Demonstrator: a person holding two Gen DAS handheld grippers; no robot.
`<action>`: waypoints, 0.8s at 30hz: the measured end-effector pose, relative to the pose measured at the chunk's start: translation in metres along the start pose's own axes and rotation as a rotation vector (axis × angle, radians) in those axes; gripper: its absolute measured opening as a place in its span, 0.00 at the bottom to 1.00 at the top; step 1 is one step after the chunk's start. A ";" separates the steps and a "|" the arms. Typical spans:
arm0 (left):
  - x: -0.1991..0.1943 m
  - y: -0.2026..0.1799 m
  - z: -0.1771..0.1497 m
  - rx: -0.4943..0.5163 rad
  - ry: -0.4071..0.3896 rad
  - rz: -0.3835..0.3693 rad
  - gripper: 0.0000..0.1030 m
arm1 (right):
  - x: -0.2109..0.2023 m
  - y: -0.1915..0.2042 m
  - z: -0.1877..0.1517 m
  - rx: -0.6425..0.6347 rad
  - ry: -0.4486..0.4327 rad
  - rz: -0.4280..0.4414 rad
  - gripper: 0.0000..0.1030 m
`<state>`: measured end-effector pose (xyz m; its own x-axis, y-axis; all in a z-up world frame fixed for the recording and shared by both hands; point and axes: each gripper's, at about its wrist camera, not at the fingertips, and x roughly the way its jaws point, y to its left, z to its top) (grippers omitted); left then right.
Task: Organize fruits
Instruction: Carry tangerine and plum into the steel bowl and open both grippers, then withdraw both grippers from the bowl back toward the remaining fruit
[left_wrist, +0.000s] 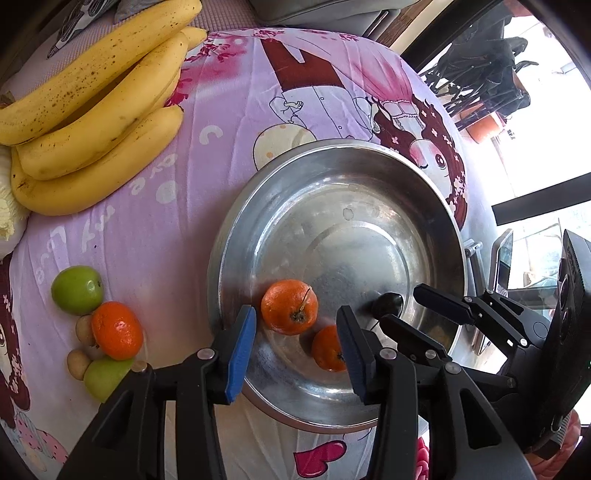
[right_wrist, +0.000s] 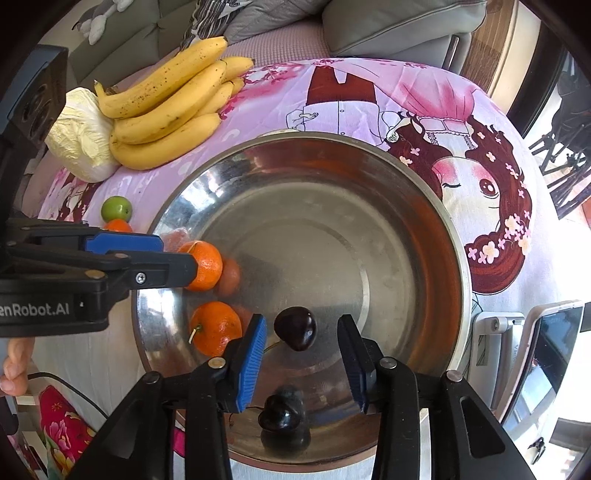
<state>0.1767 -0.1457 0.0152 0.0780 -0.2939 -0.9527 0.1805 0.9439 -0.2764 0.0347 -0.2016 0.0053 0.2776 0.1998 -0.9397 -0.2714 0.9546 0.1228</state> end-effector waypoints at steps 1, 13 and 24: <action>-0.003 0.000 -0.002 0.003 -0.003 0.002 0.45 | -0.001 0.001 -0.001 -0.003 0.001 -0.002 0.46; -0.020 0.022 -0.027 0.005 -0.006 0.106 0.68 | 0.002 0.012 -0.013 -0.041 0.034 -0.007 0.97; -0.021 0.062 -0.051 -0.096 0.002 0.150 0.93 | 0.002 0.022 -0.010 -0.069 0.003 -0.005 1.00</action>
<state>0.1361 -0.0738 0.0116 0.0954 -0.1486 -0.9843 0.0728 0.9872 -0.1420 0.0200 -0.1829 0.0031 0.2760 0.1942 -0.9413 -0.3332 0.9380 0.0958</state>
